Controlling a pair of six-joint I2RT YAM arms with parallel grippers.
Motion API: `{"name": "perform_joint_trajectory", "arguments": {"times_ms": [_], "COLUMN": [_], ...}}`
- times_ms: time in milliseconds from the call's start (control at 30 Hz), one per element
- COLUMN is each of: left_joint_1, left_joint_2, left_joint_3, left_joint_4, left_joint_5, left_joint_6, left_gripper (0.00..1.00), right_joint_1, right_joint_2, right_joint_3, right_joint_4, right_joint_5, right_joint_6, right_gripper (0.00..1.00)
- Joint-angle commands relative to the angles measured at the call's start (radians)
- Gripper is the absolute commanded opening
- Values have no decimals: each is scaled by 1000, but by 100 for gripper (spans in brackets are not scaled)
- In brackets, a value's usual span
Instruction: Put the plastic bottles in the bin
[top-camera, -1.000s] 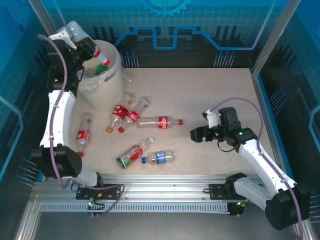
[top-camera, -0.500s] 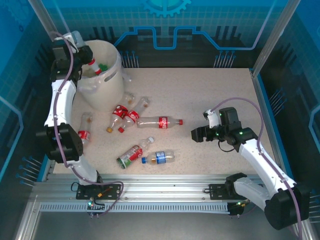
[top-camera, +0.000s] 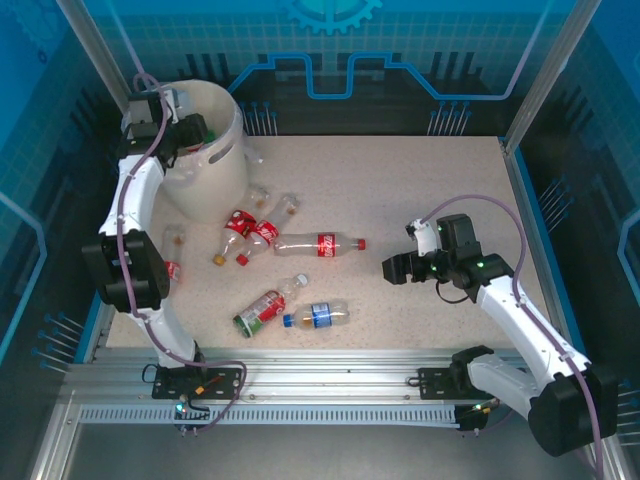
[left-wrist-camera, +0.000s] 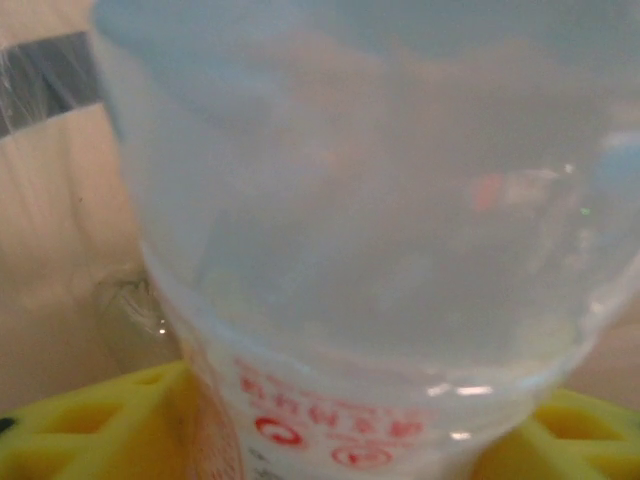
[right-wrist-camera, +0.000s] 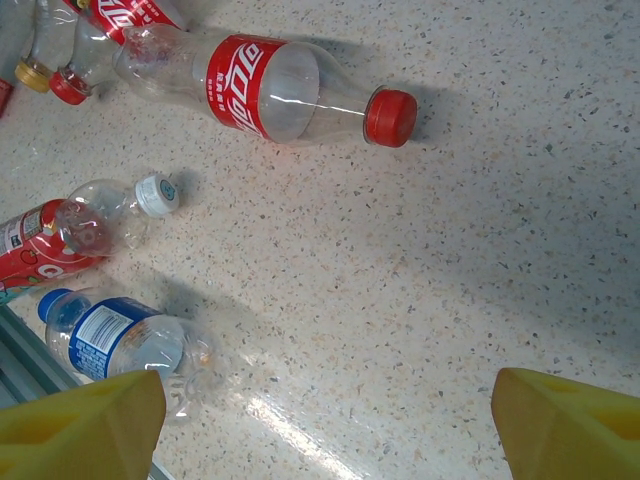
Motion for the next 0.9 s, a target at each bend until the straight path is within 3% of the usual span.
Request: {"name": "perform_joint_trajectory", "arguments": {"times_ms": [0,133,333,600,733,867], "left_joint_1": [-3,-3,-5,-6,-7,-8], "left_joint_2": [-9,-21,-42,-87,-151,-226], "left_joint_3": [-9,-6,15,47,56,64], "left_joint_4": [-19,-24,-43,-81,-117,-158], "left_joint_5": [-4,-3,-3,-17,-67,-116], "left_joint_6": [24,31,42,72,79,60], "left_gripper": [79,91,99,99,99,99], "right_joint_1": [-12,-11,-1,39,106,212], "right_joint_2": [6,11,14,17,-23,-18], "right_joint_3": [14,19,23,38,44,51], "right_joint_4": [-11,-10,-14,-29,-29,-40], "right_joint_5": [5,9,16,27,13,79], "right_joint_6": [-9,-13,-21,-66,-129,-229], "right_gripper": [86,86,86,88,88,88]}}
